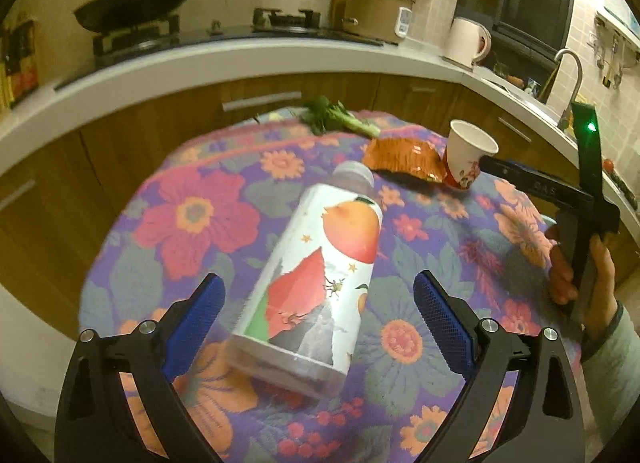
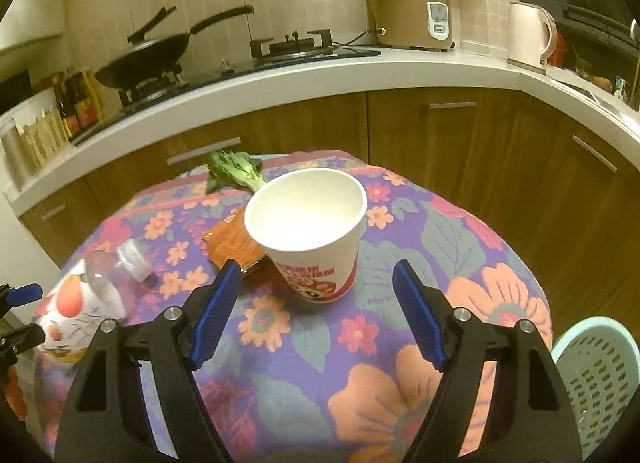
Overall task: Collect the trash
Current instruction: 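Grasp the white printed bottle with the left gripper while the right grasps the paper cup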
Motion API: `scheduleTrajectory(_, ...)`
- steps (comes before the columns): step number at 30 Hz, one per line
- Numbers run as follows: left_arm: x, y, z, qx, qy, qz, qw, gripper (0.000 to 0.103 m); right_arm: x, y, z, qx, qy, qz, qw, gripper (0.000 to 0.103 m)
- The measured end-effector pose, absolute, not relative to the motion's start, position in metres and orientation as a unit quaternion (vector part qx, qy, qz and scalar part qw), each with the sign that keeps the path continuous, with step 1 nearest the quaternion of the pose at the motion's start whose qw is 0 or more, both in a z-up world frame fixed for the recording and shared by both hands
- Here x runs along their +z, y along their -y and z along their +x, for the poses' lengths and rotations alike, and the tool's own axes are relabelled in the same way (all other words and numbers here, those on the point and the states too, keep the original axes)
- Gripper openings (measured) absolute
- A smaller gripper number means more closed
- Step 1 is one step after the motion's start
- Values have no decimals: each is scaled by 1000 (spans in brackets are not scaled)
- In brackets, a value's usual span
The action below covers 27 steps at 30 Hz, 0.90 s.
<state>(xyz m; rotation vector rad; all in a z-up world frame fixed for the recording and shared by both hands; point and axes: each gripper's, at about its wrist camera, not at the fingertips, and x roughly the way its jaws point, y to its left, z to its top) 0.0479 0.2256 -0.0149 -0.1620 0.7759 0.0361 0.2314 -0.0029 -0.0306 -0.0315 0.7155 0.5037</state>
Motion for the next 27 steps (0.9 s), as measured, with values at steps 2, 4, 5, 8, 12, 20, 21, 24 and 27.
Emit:
scheduleTrajectory(2, -22, -223, 53, 15, -386, -78, 919, 92, -32, -1, 236, 242, -347, -23, 906, 74)
scheduleTrajectory(4, -28, -222, 59, 12, -394, -79, 916, 89, -31, -6, 240, 241, -344, -29, 907, 75)
scheduleTrajectory(5, -30, -221, 61, 14, -397, -82, 914, 89, -31, -8, 242, 240, -343, -31, 908, 76)
scheduleTrajectory(8, -34, -219, 65, 20, -402, -86, 911, 83, -32, -11, 248, 230, -341, -38, 911, 76)
scheduleTrajectory(12, -38, -220, 67, 20, -407, -97, 908, 63, -33, -14, 249, 230, -340, -43, 911, 76)
scheduleTrajectory(20, -33, -205, 61, 23, -390, -87, 916, 59, -34, -14, 250, 233, -346, -38, 908, 57)
scheduleTrajectory(21, -31, -202, 60, 20, -387, -87, 918, 58, -32, -12, 249, 232, -342, -34, 910, 57)
scheduleTrajectory(24, -23, -194, 59, 11, -377, -85, 922, 58, -29, -4, 244, 232, -334, -20, 913, 56)
scheduleTrajectory(27, -14, -181, 59, -1, -366, -81, 927, 58, -24, 11, 235, 227, -328, -3, 917, 56)
